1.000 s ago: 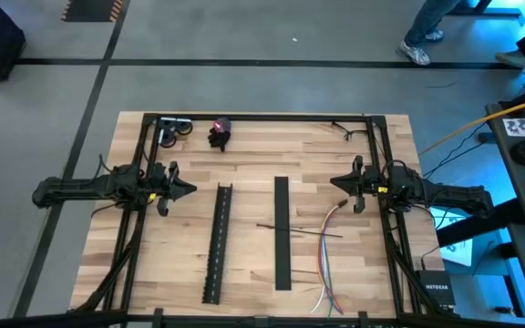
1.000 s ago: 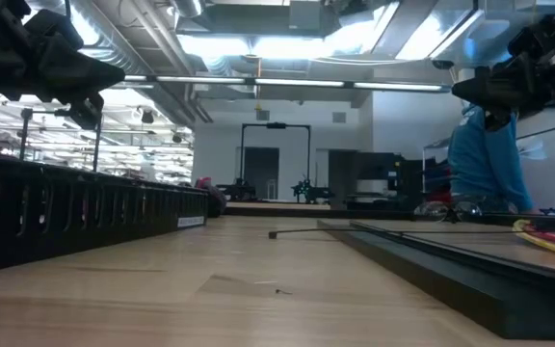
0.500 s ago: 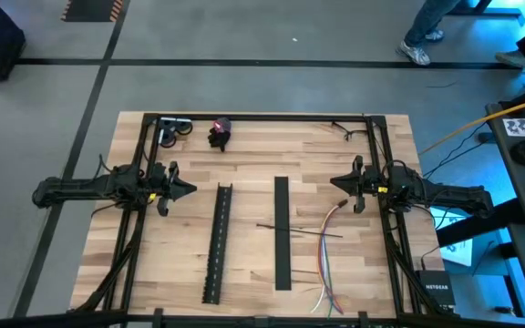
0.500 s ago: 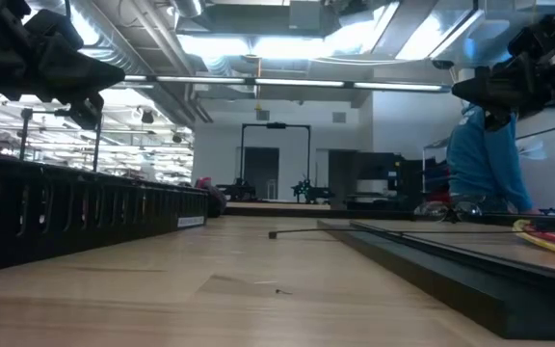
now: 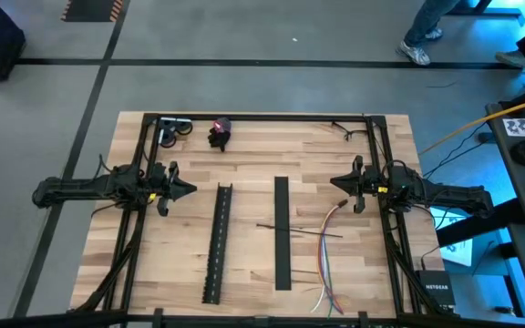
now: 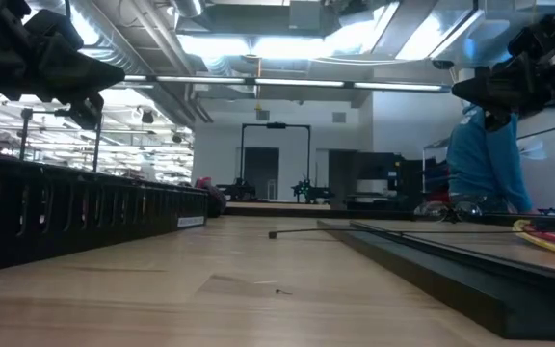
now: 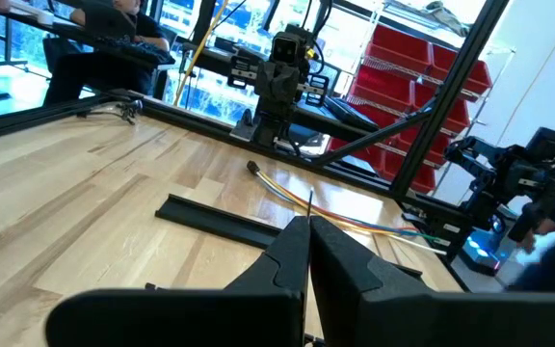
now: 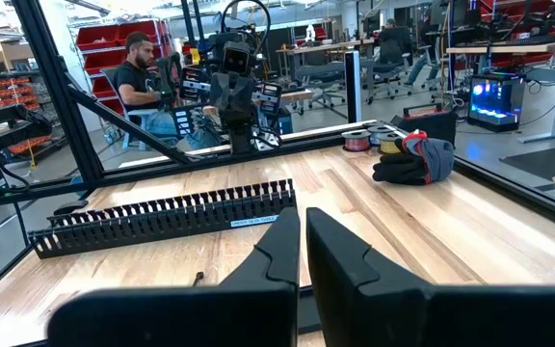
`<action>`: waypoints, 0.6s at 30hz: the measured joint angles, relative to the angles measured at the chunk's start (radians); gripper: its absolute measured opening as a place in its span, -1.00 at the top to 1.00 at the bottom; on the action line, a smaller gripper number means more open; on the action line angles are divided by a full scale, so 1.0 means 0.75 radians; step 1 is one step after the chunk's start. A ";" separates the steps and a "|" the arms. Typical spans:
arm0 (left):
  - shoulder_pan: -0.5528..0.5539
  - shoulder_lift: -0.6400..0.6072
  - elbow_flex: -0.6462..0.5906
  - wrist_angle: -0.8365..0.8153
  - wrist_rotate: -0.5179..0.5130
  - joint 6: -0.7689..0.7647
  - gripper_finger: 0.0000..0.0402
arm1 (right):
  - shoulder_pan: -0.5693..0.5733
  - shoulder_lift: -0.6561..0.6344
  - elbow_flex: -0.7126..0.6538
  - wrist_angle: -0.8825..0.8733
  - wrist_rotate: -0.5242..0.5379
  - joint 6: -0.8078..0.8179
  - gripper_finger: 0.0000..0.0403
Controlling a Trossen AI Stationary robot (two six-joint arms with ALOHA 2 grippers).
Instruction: Ziptie cables
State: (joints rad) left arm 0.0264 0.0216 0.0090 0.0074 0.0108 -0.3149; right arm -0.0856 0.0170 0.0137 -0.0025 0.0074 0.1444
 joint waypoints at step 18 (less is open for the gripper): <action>0.007 0.000 -0.002 0.321 -0.062 -0.332 0.97 | 0.001 0.000 0.000 0.000 0.000 0.000 0.92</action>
State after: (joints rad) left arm 0.0314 0.0218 0.0078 0.2479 -0.0357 -0.5640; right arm -0.0853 0.0172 0.0137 -0.0025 0.0074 0.1444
